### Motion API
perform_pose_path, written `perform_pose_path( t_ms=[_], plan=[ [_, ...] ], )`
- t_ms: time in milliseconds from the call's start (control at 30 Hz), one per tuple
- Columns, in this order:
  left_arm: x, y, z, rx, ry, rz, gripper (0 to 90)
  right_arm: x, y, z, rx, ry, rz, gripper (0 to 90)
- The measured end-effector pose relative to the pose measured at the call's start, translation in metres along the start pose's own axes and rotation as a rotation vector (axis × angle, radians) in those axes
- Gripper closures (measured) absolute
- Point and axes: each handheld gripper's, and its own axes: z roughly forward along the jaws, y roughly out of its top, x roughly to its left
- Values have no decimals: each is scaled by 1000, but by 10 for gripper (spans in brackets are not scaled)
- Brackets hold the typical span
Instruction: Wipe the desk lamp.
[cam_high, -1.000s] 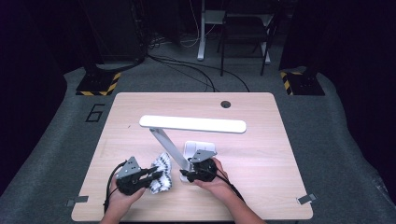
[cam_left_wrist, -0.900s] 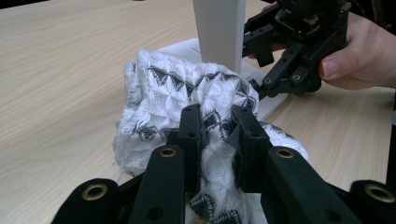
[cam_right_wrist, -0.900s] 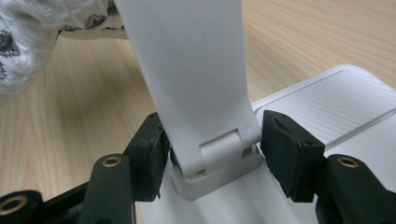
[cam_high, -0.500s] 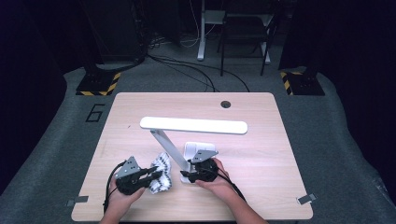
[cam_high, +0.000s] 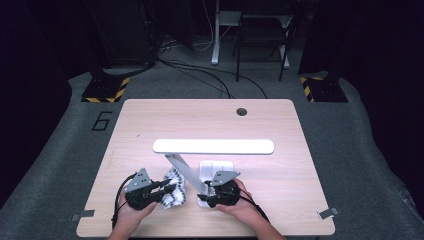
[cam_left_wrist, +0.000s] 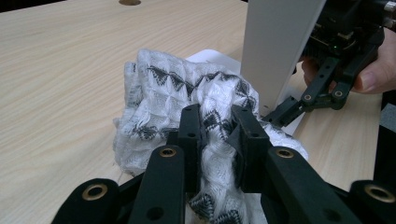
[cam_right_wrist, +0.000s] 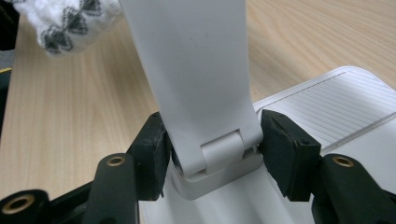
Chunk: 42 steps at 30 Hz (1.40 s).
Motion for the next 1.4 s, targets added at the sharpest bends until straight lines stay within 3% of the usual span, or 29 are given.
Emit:
perform_pose_path(
  t_ms=[400,533,700,867,1200,1400],
  plan=[
    [-10,3,5,-7,-51,-3,755,0,-9,-12,7,32,-52,434],
    [-10,3,6,-5,-40,19,755,-2,-13,-14,16,35,-53,406],
    [-13,2,9,-5,-59,9,755,-3,-15,-16,11,48,-32,438],
    [-13,2,11,11,-72,26,755,-3,-14,-15,9,55,-36,434],
    [-15,1,16,2,-83,25,755,-4,-13,-14,0,57,-44,439],
    [-18,2,20,11,-111,21,755,-3,-14,-13,-10,57,-44,441]
  ],
)
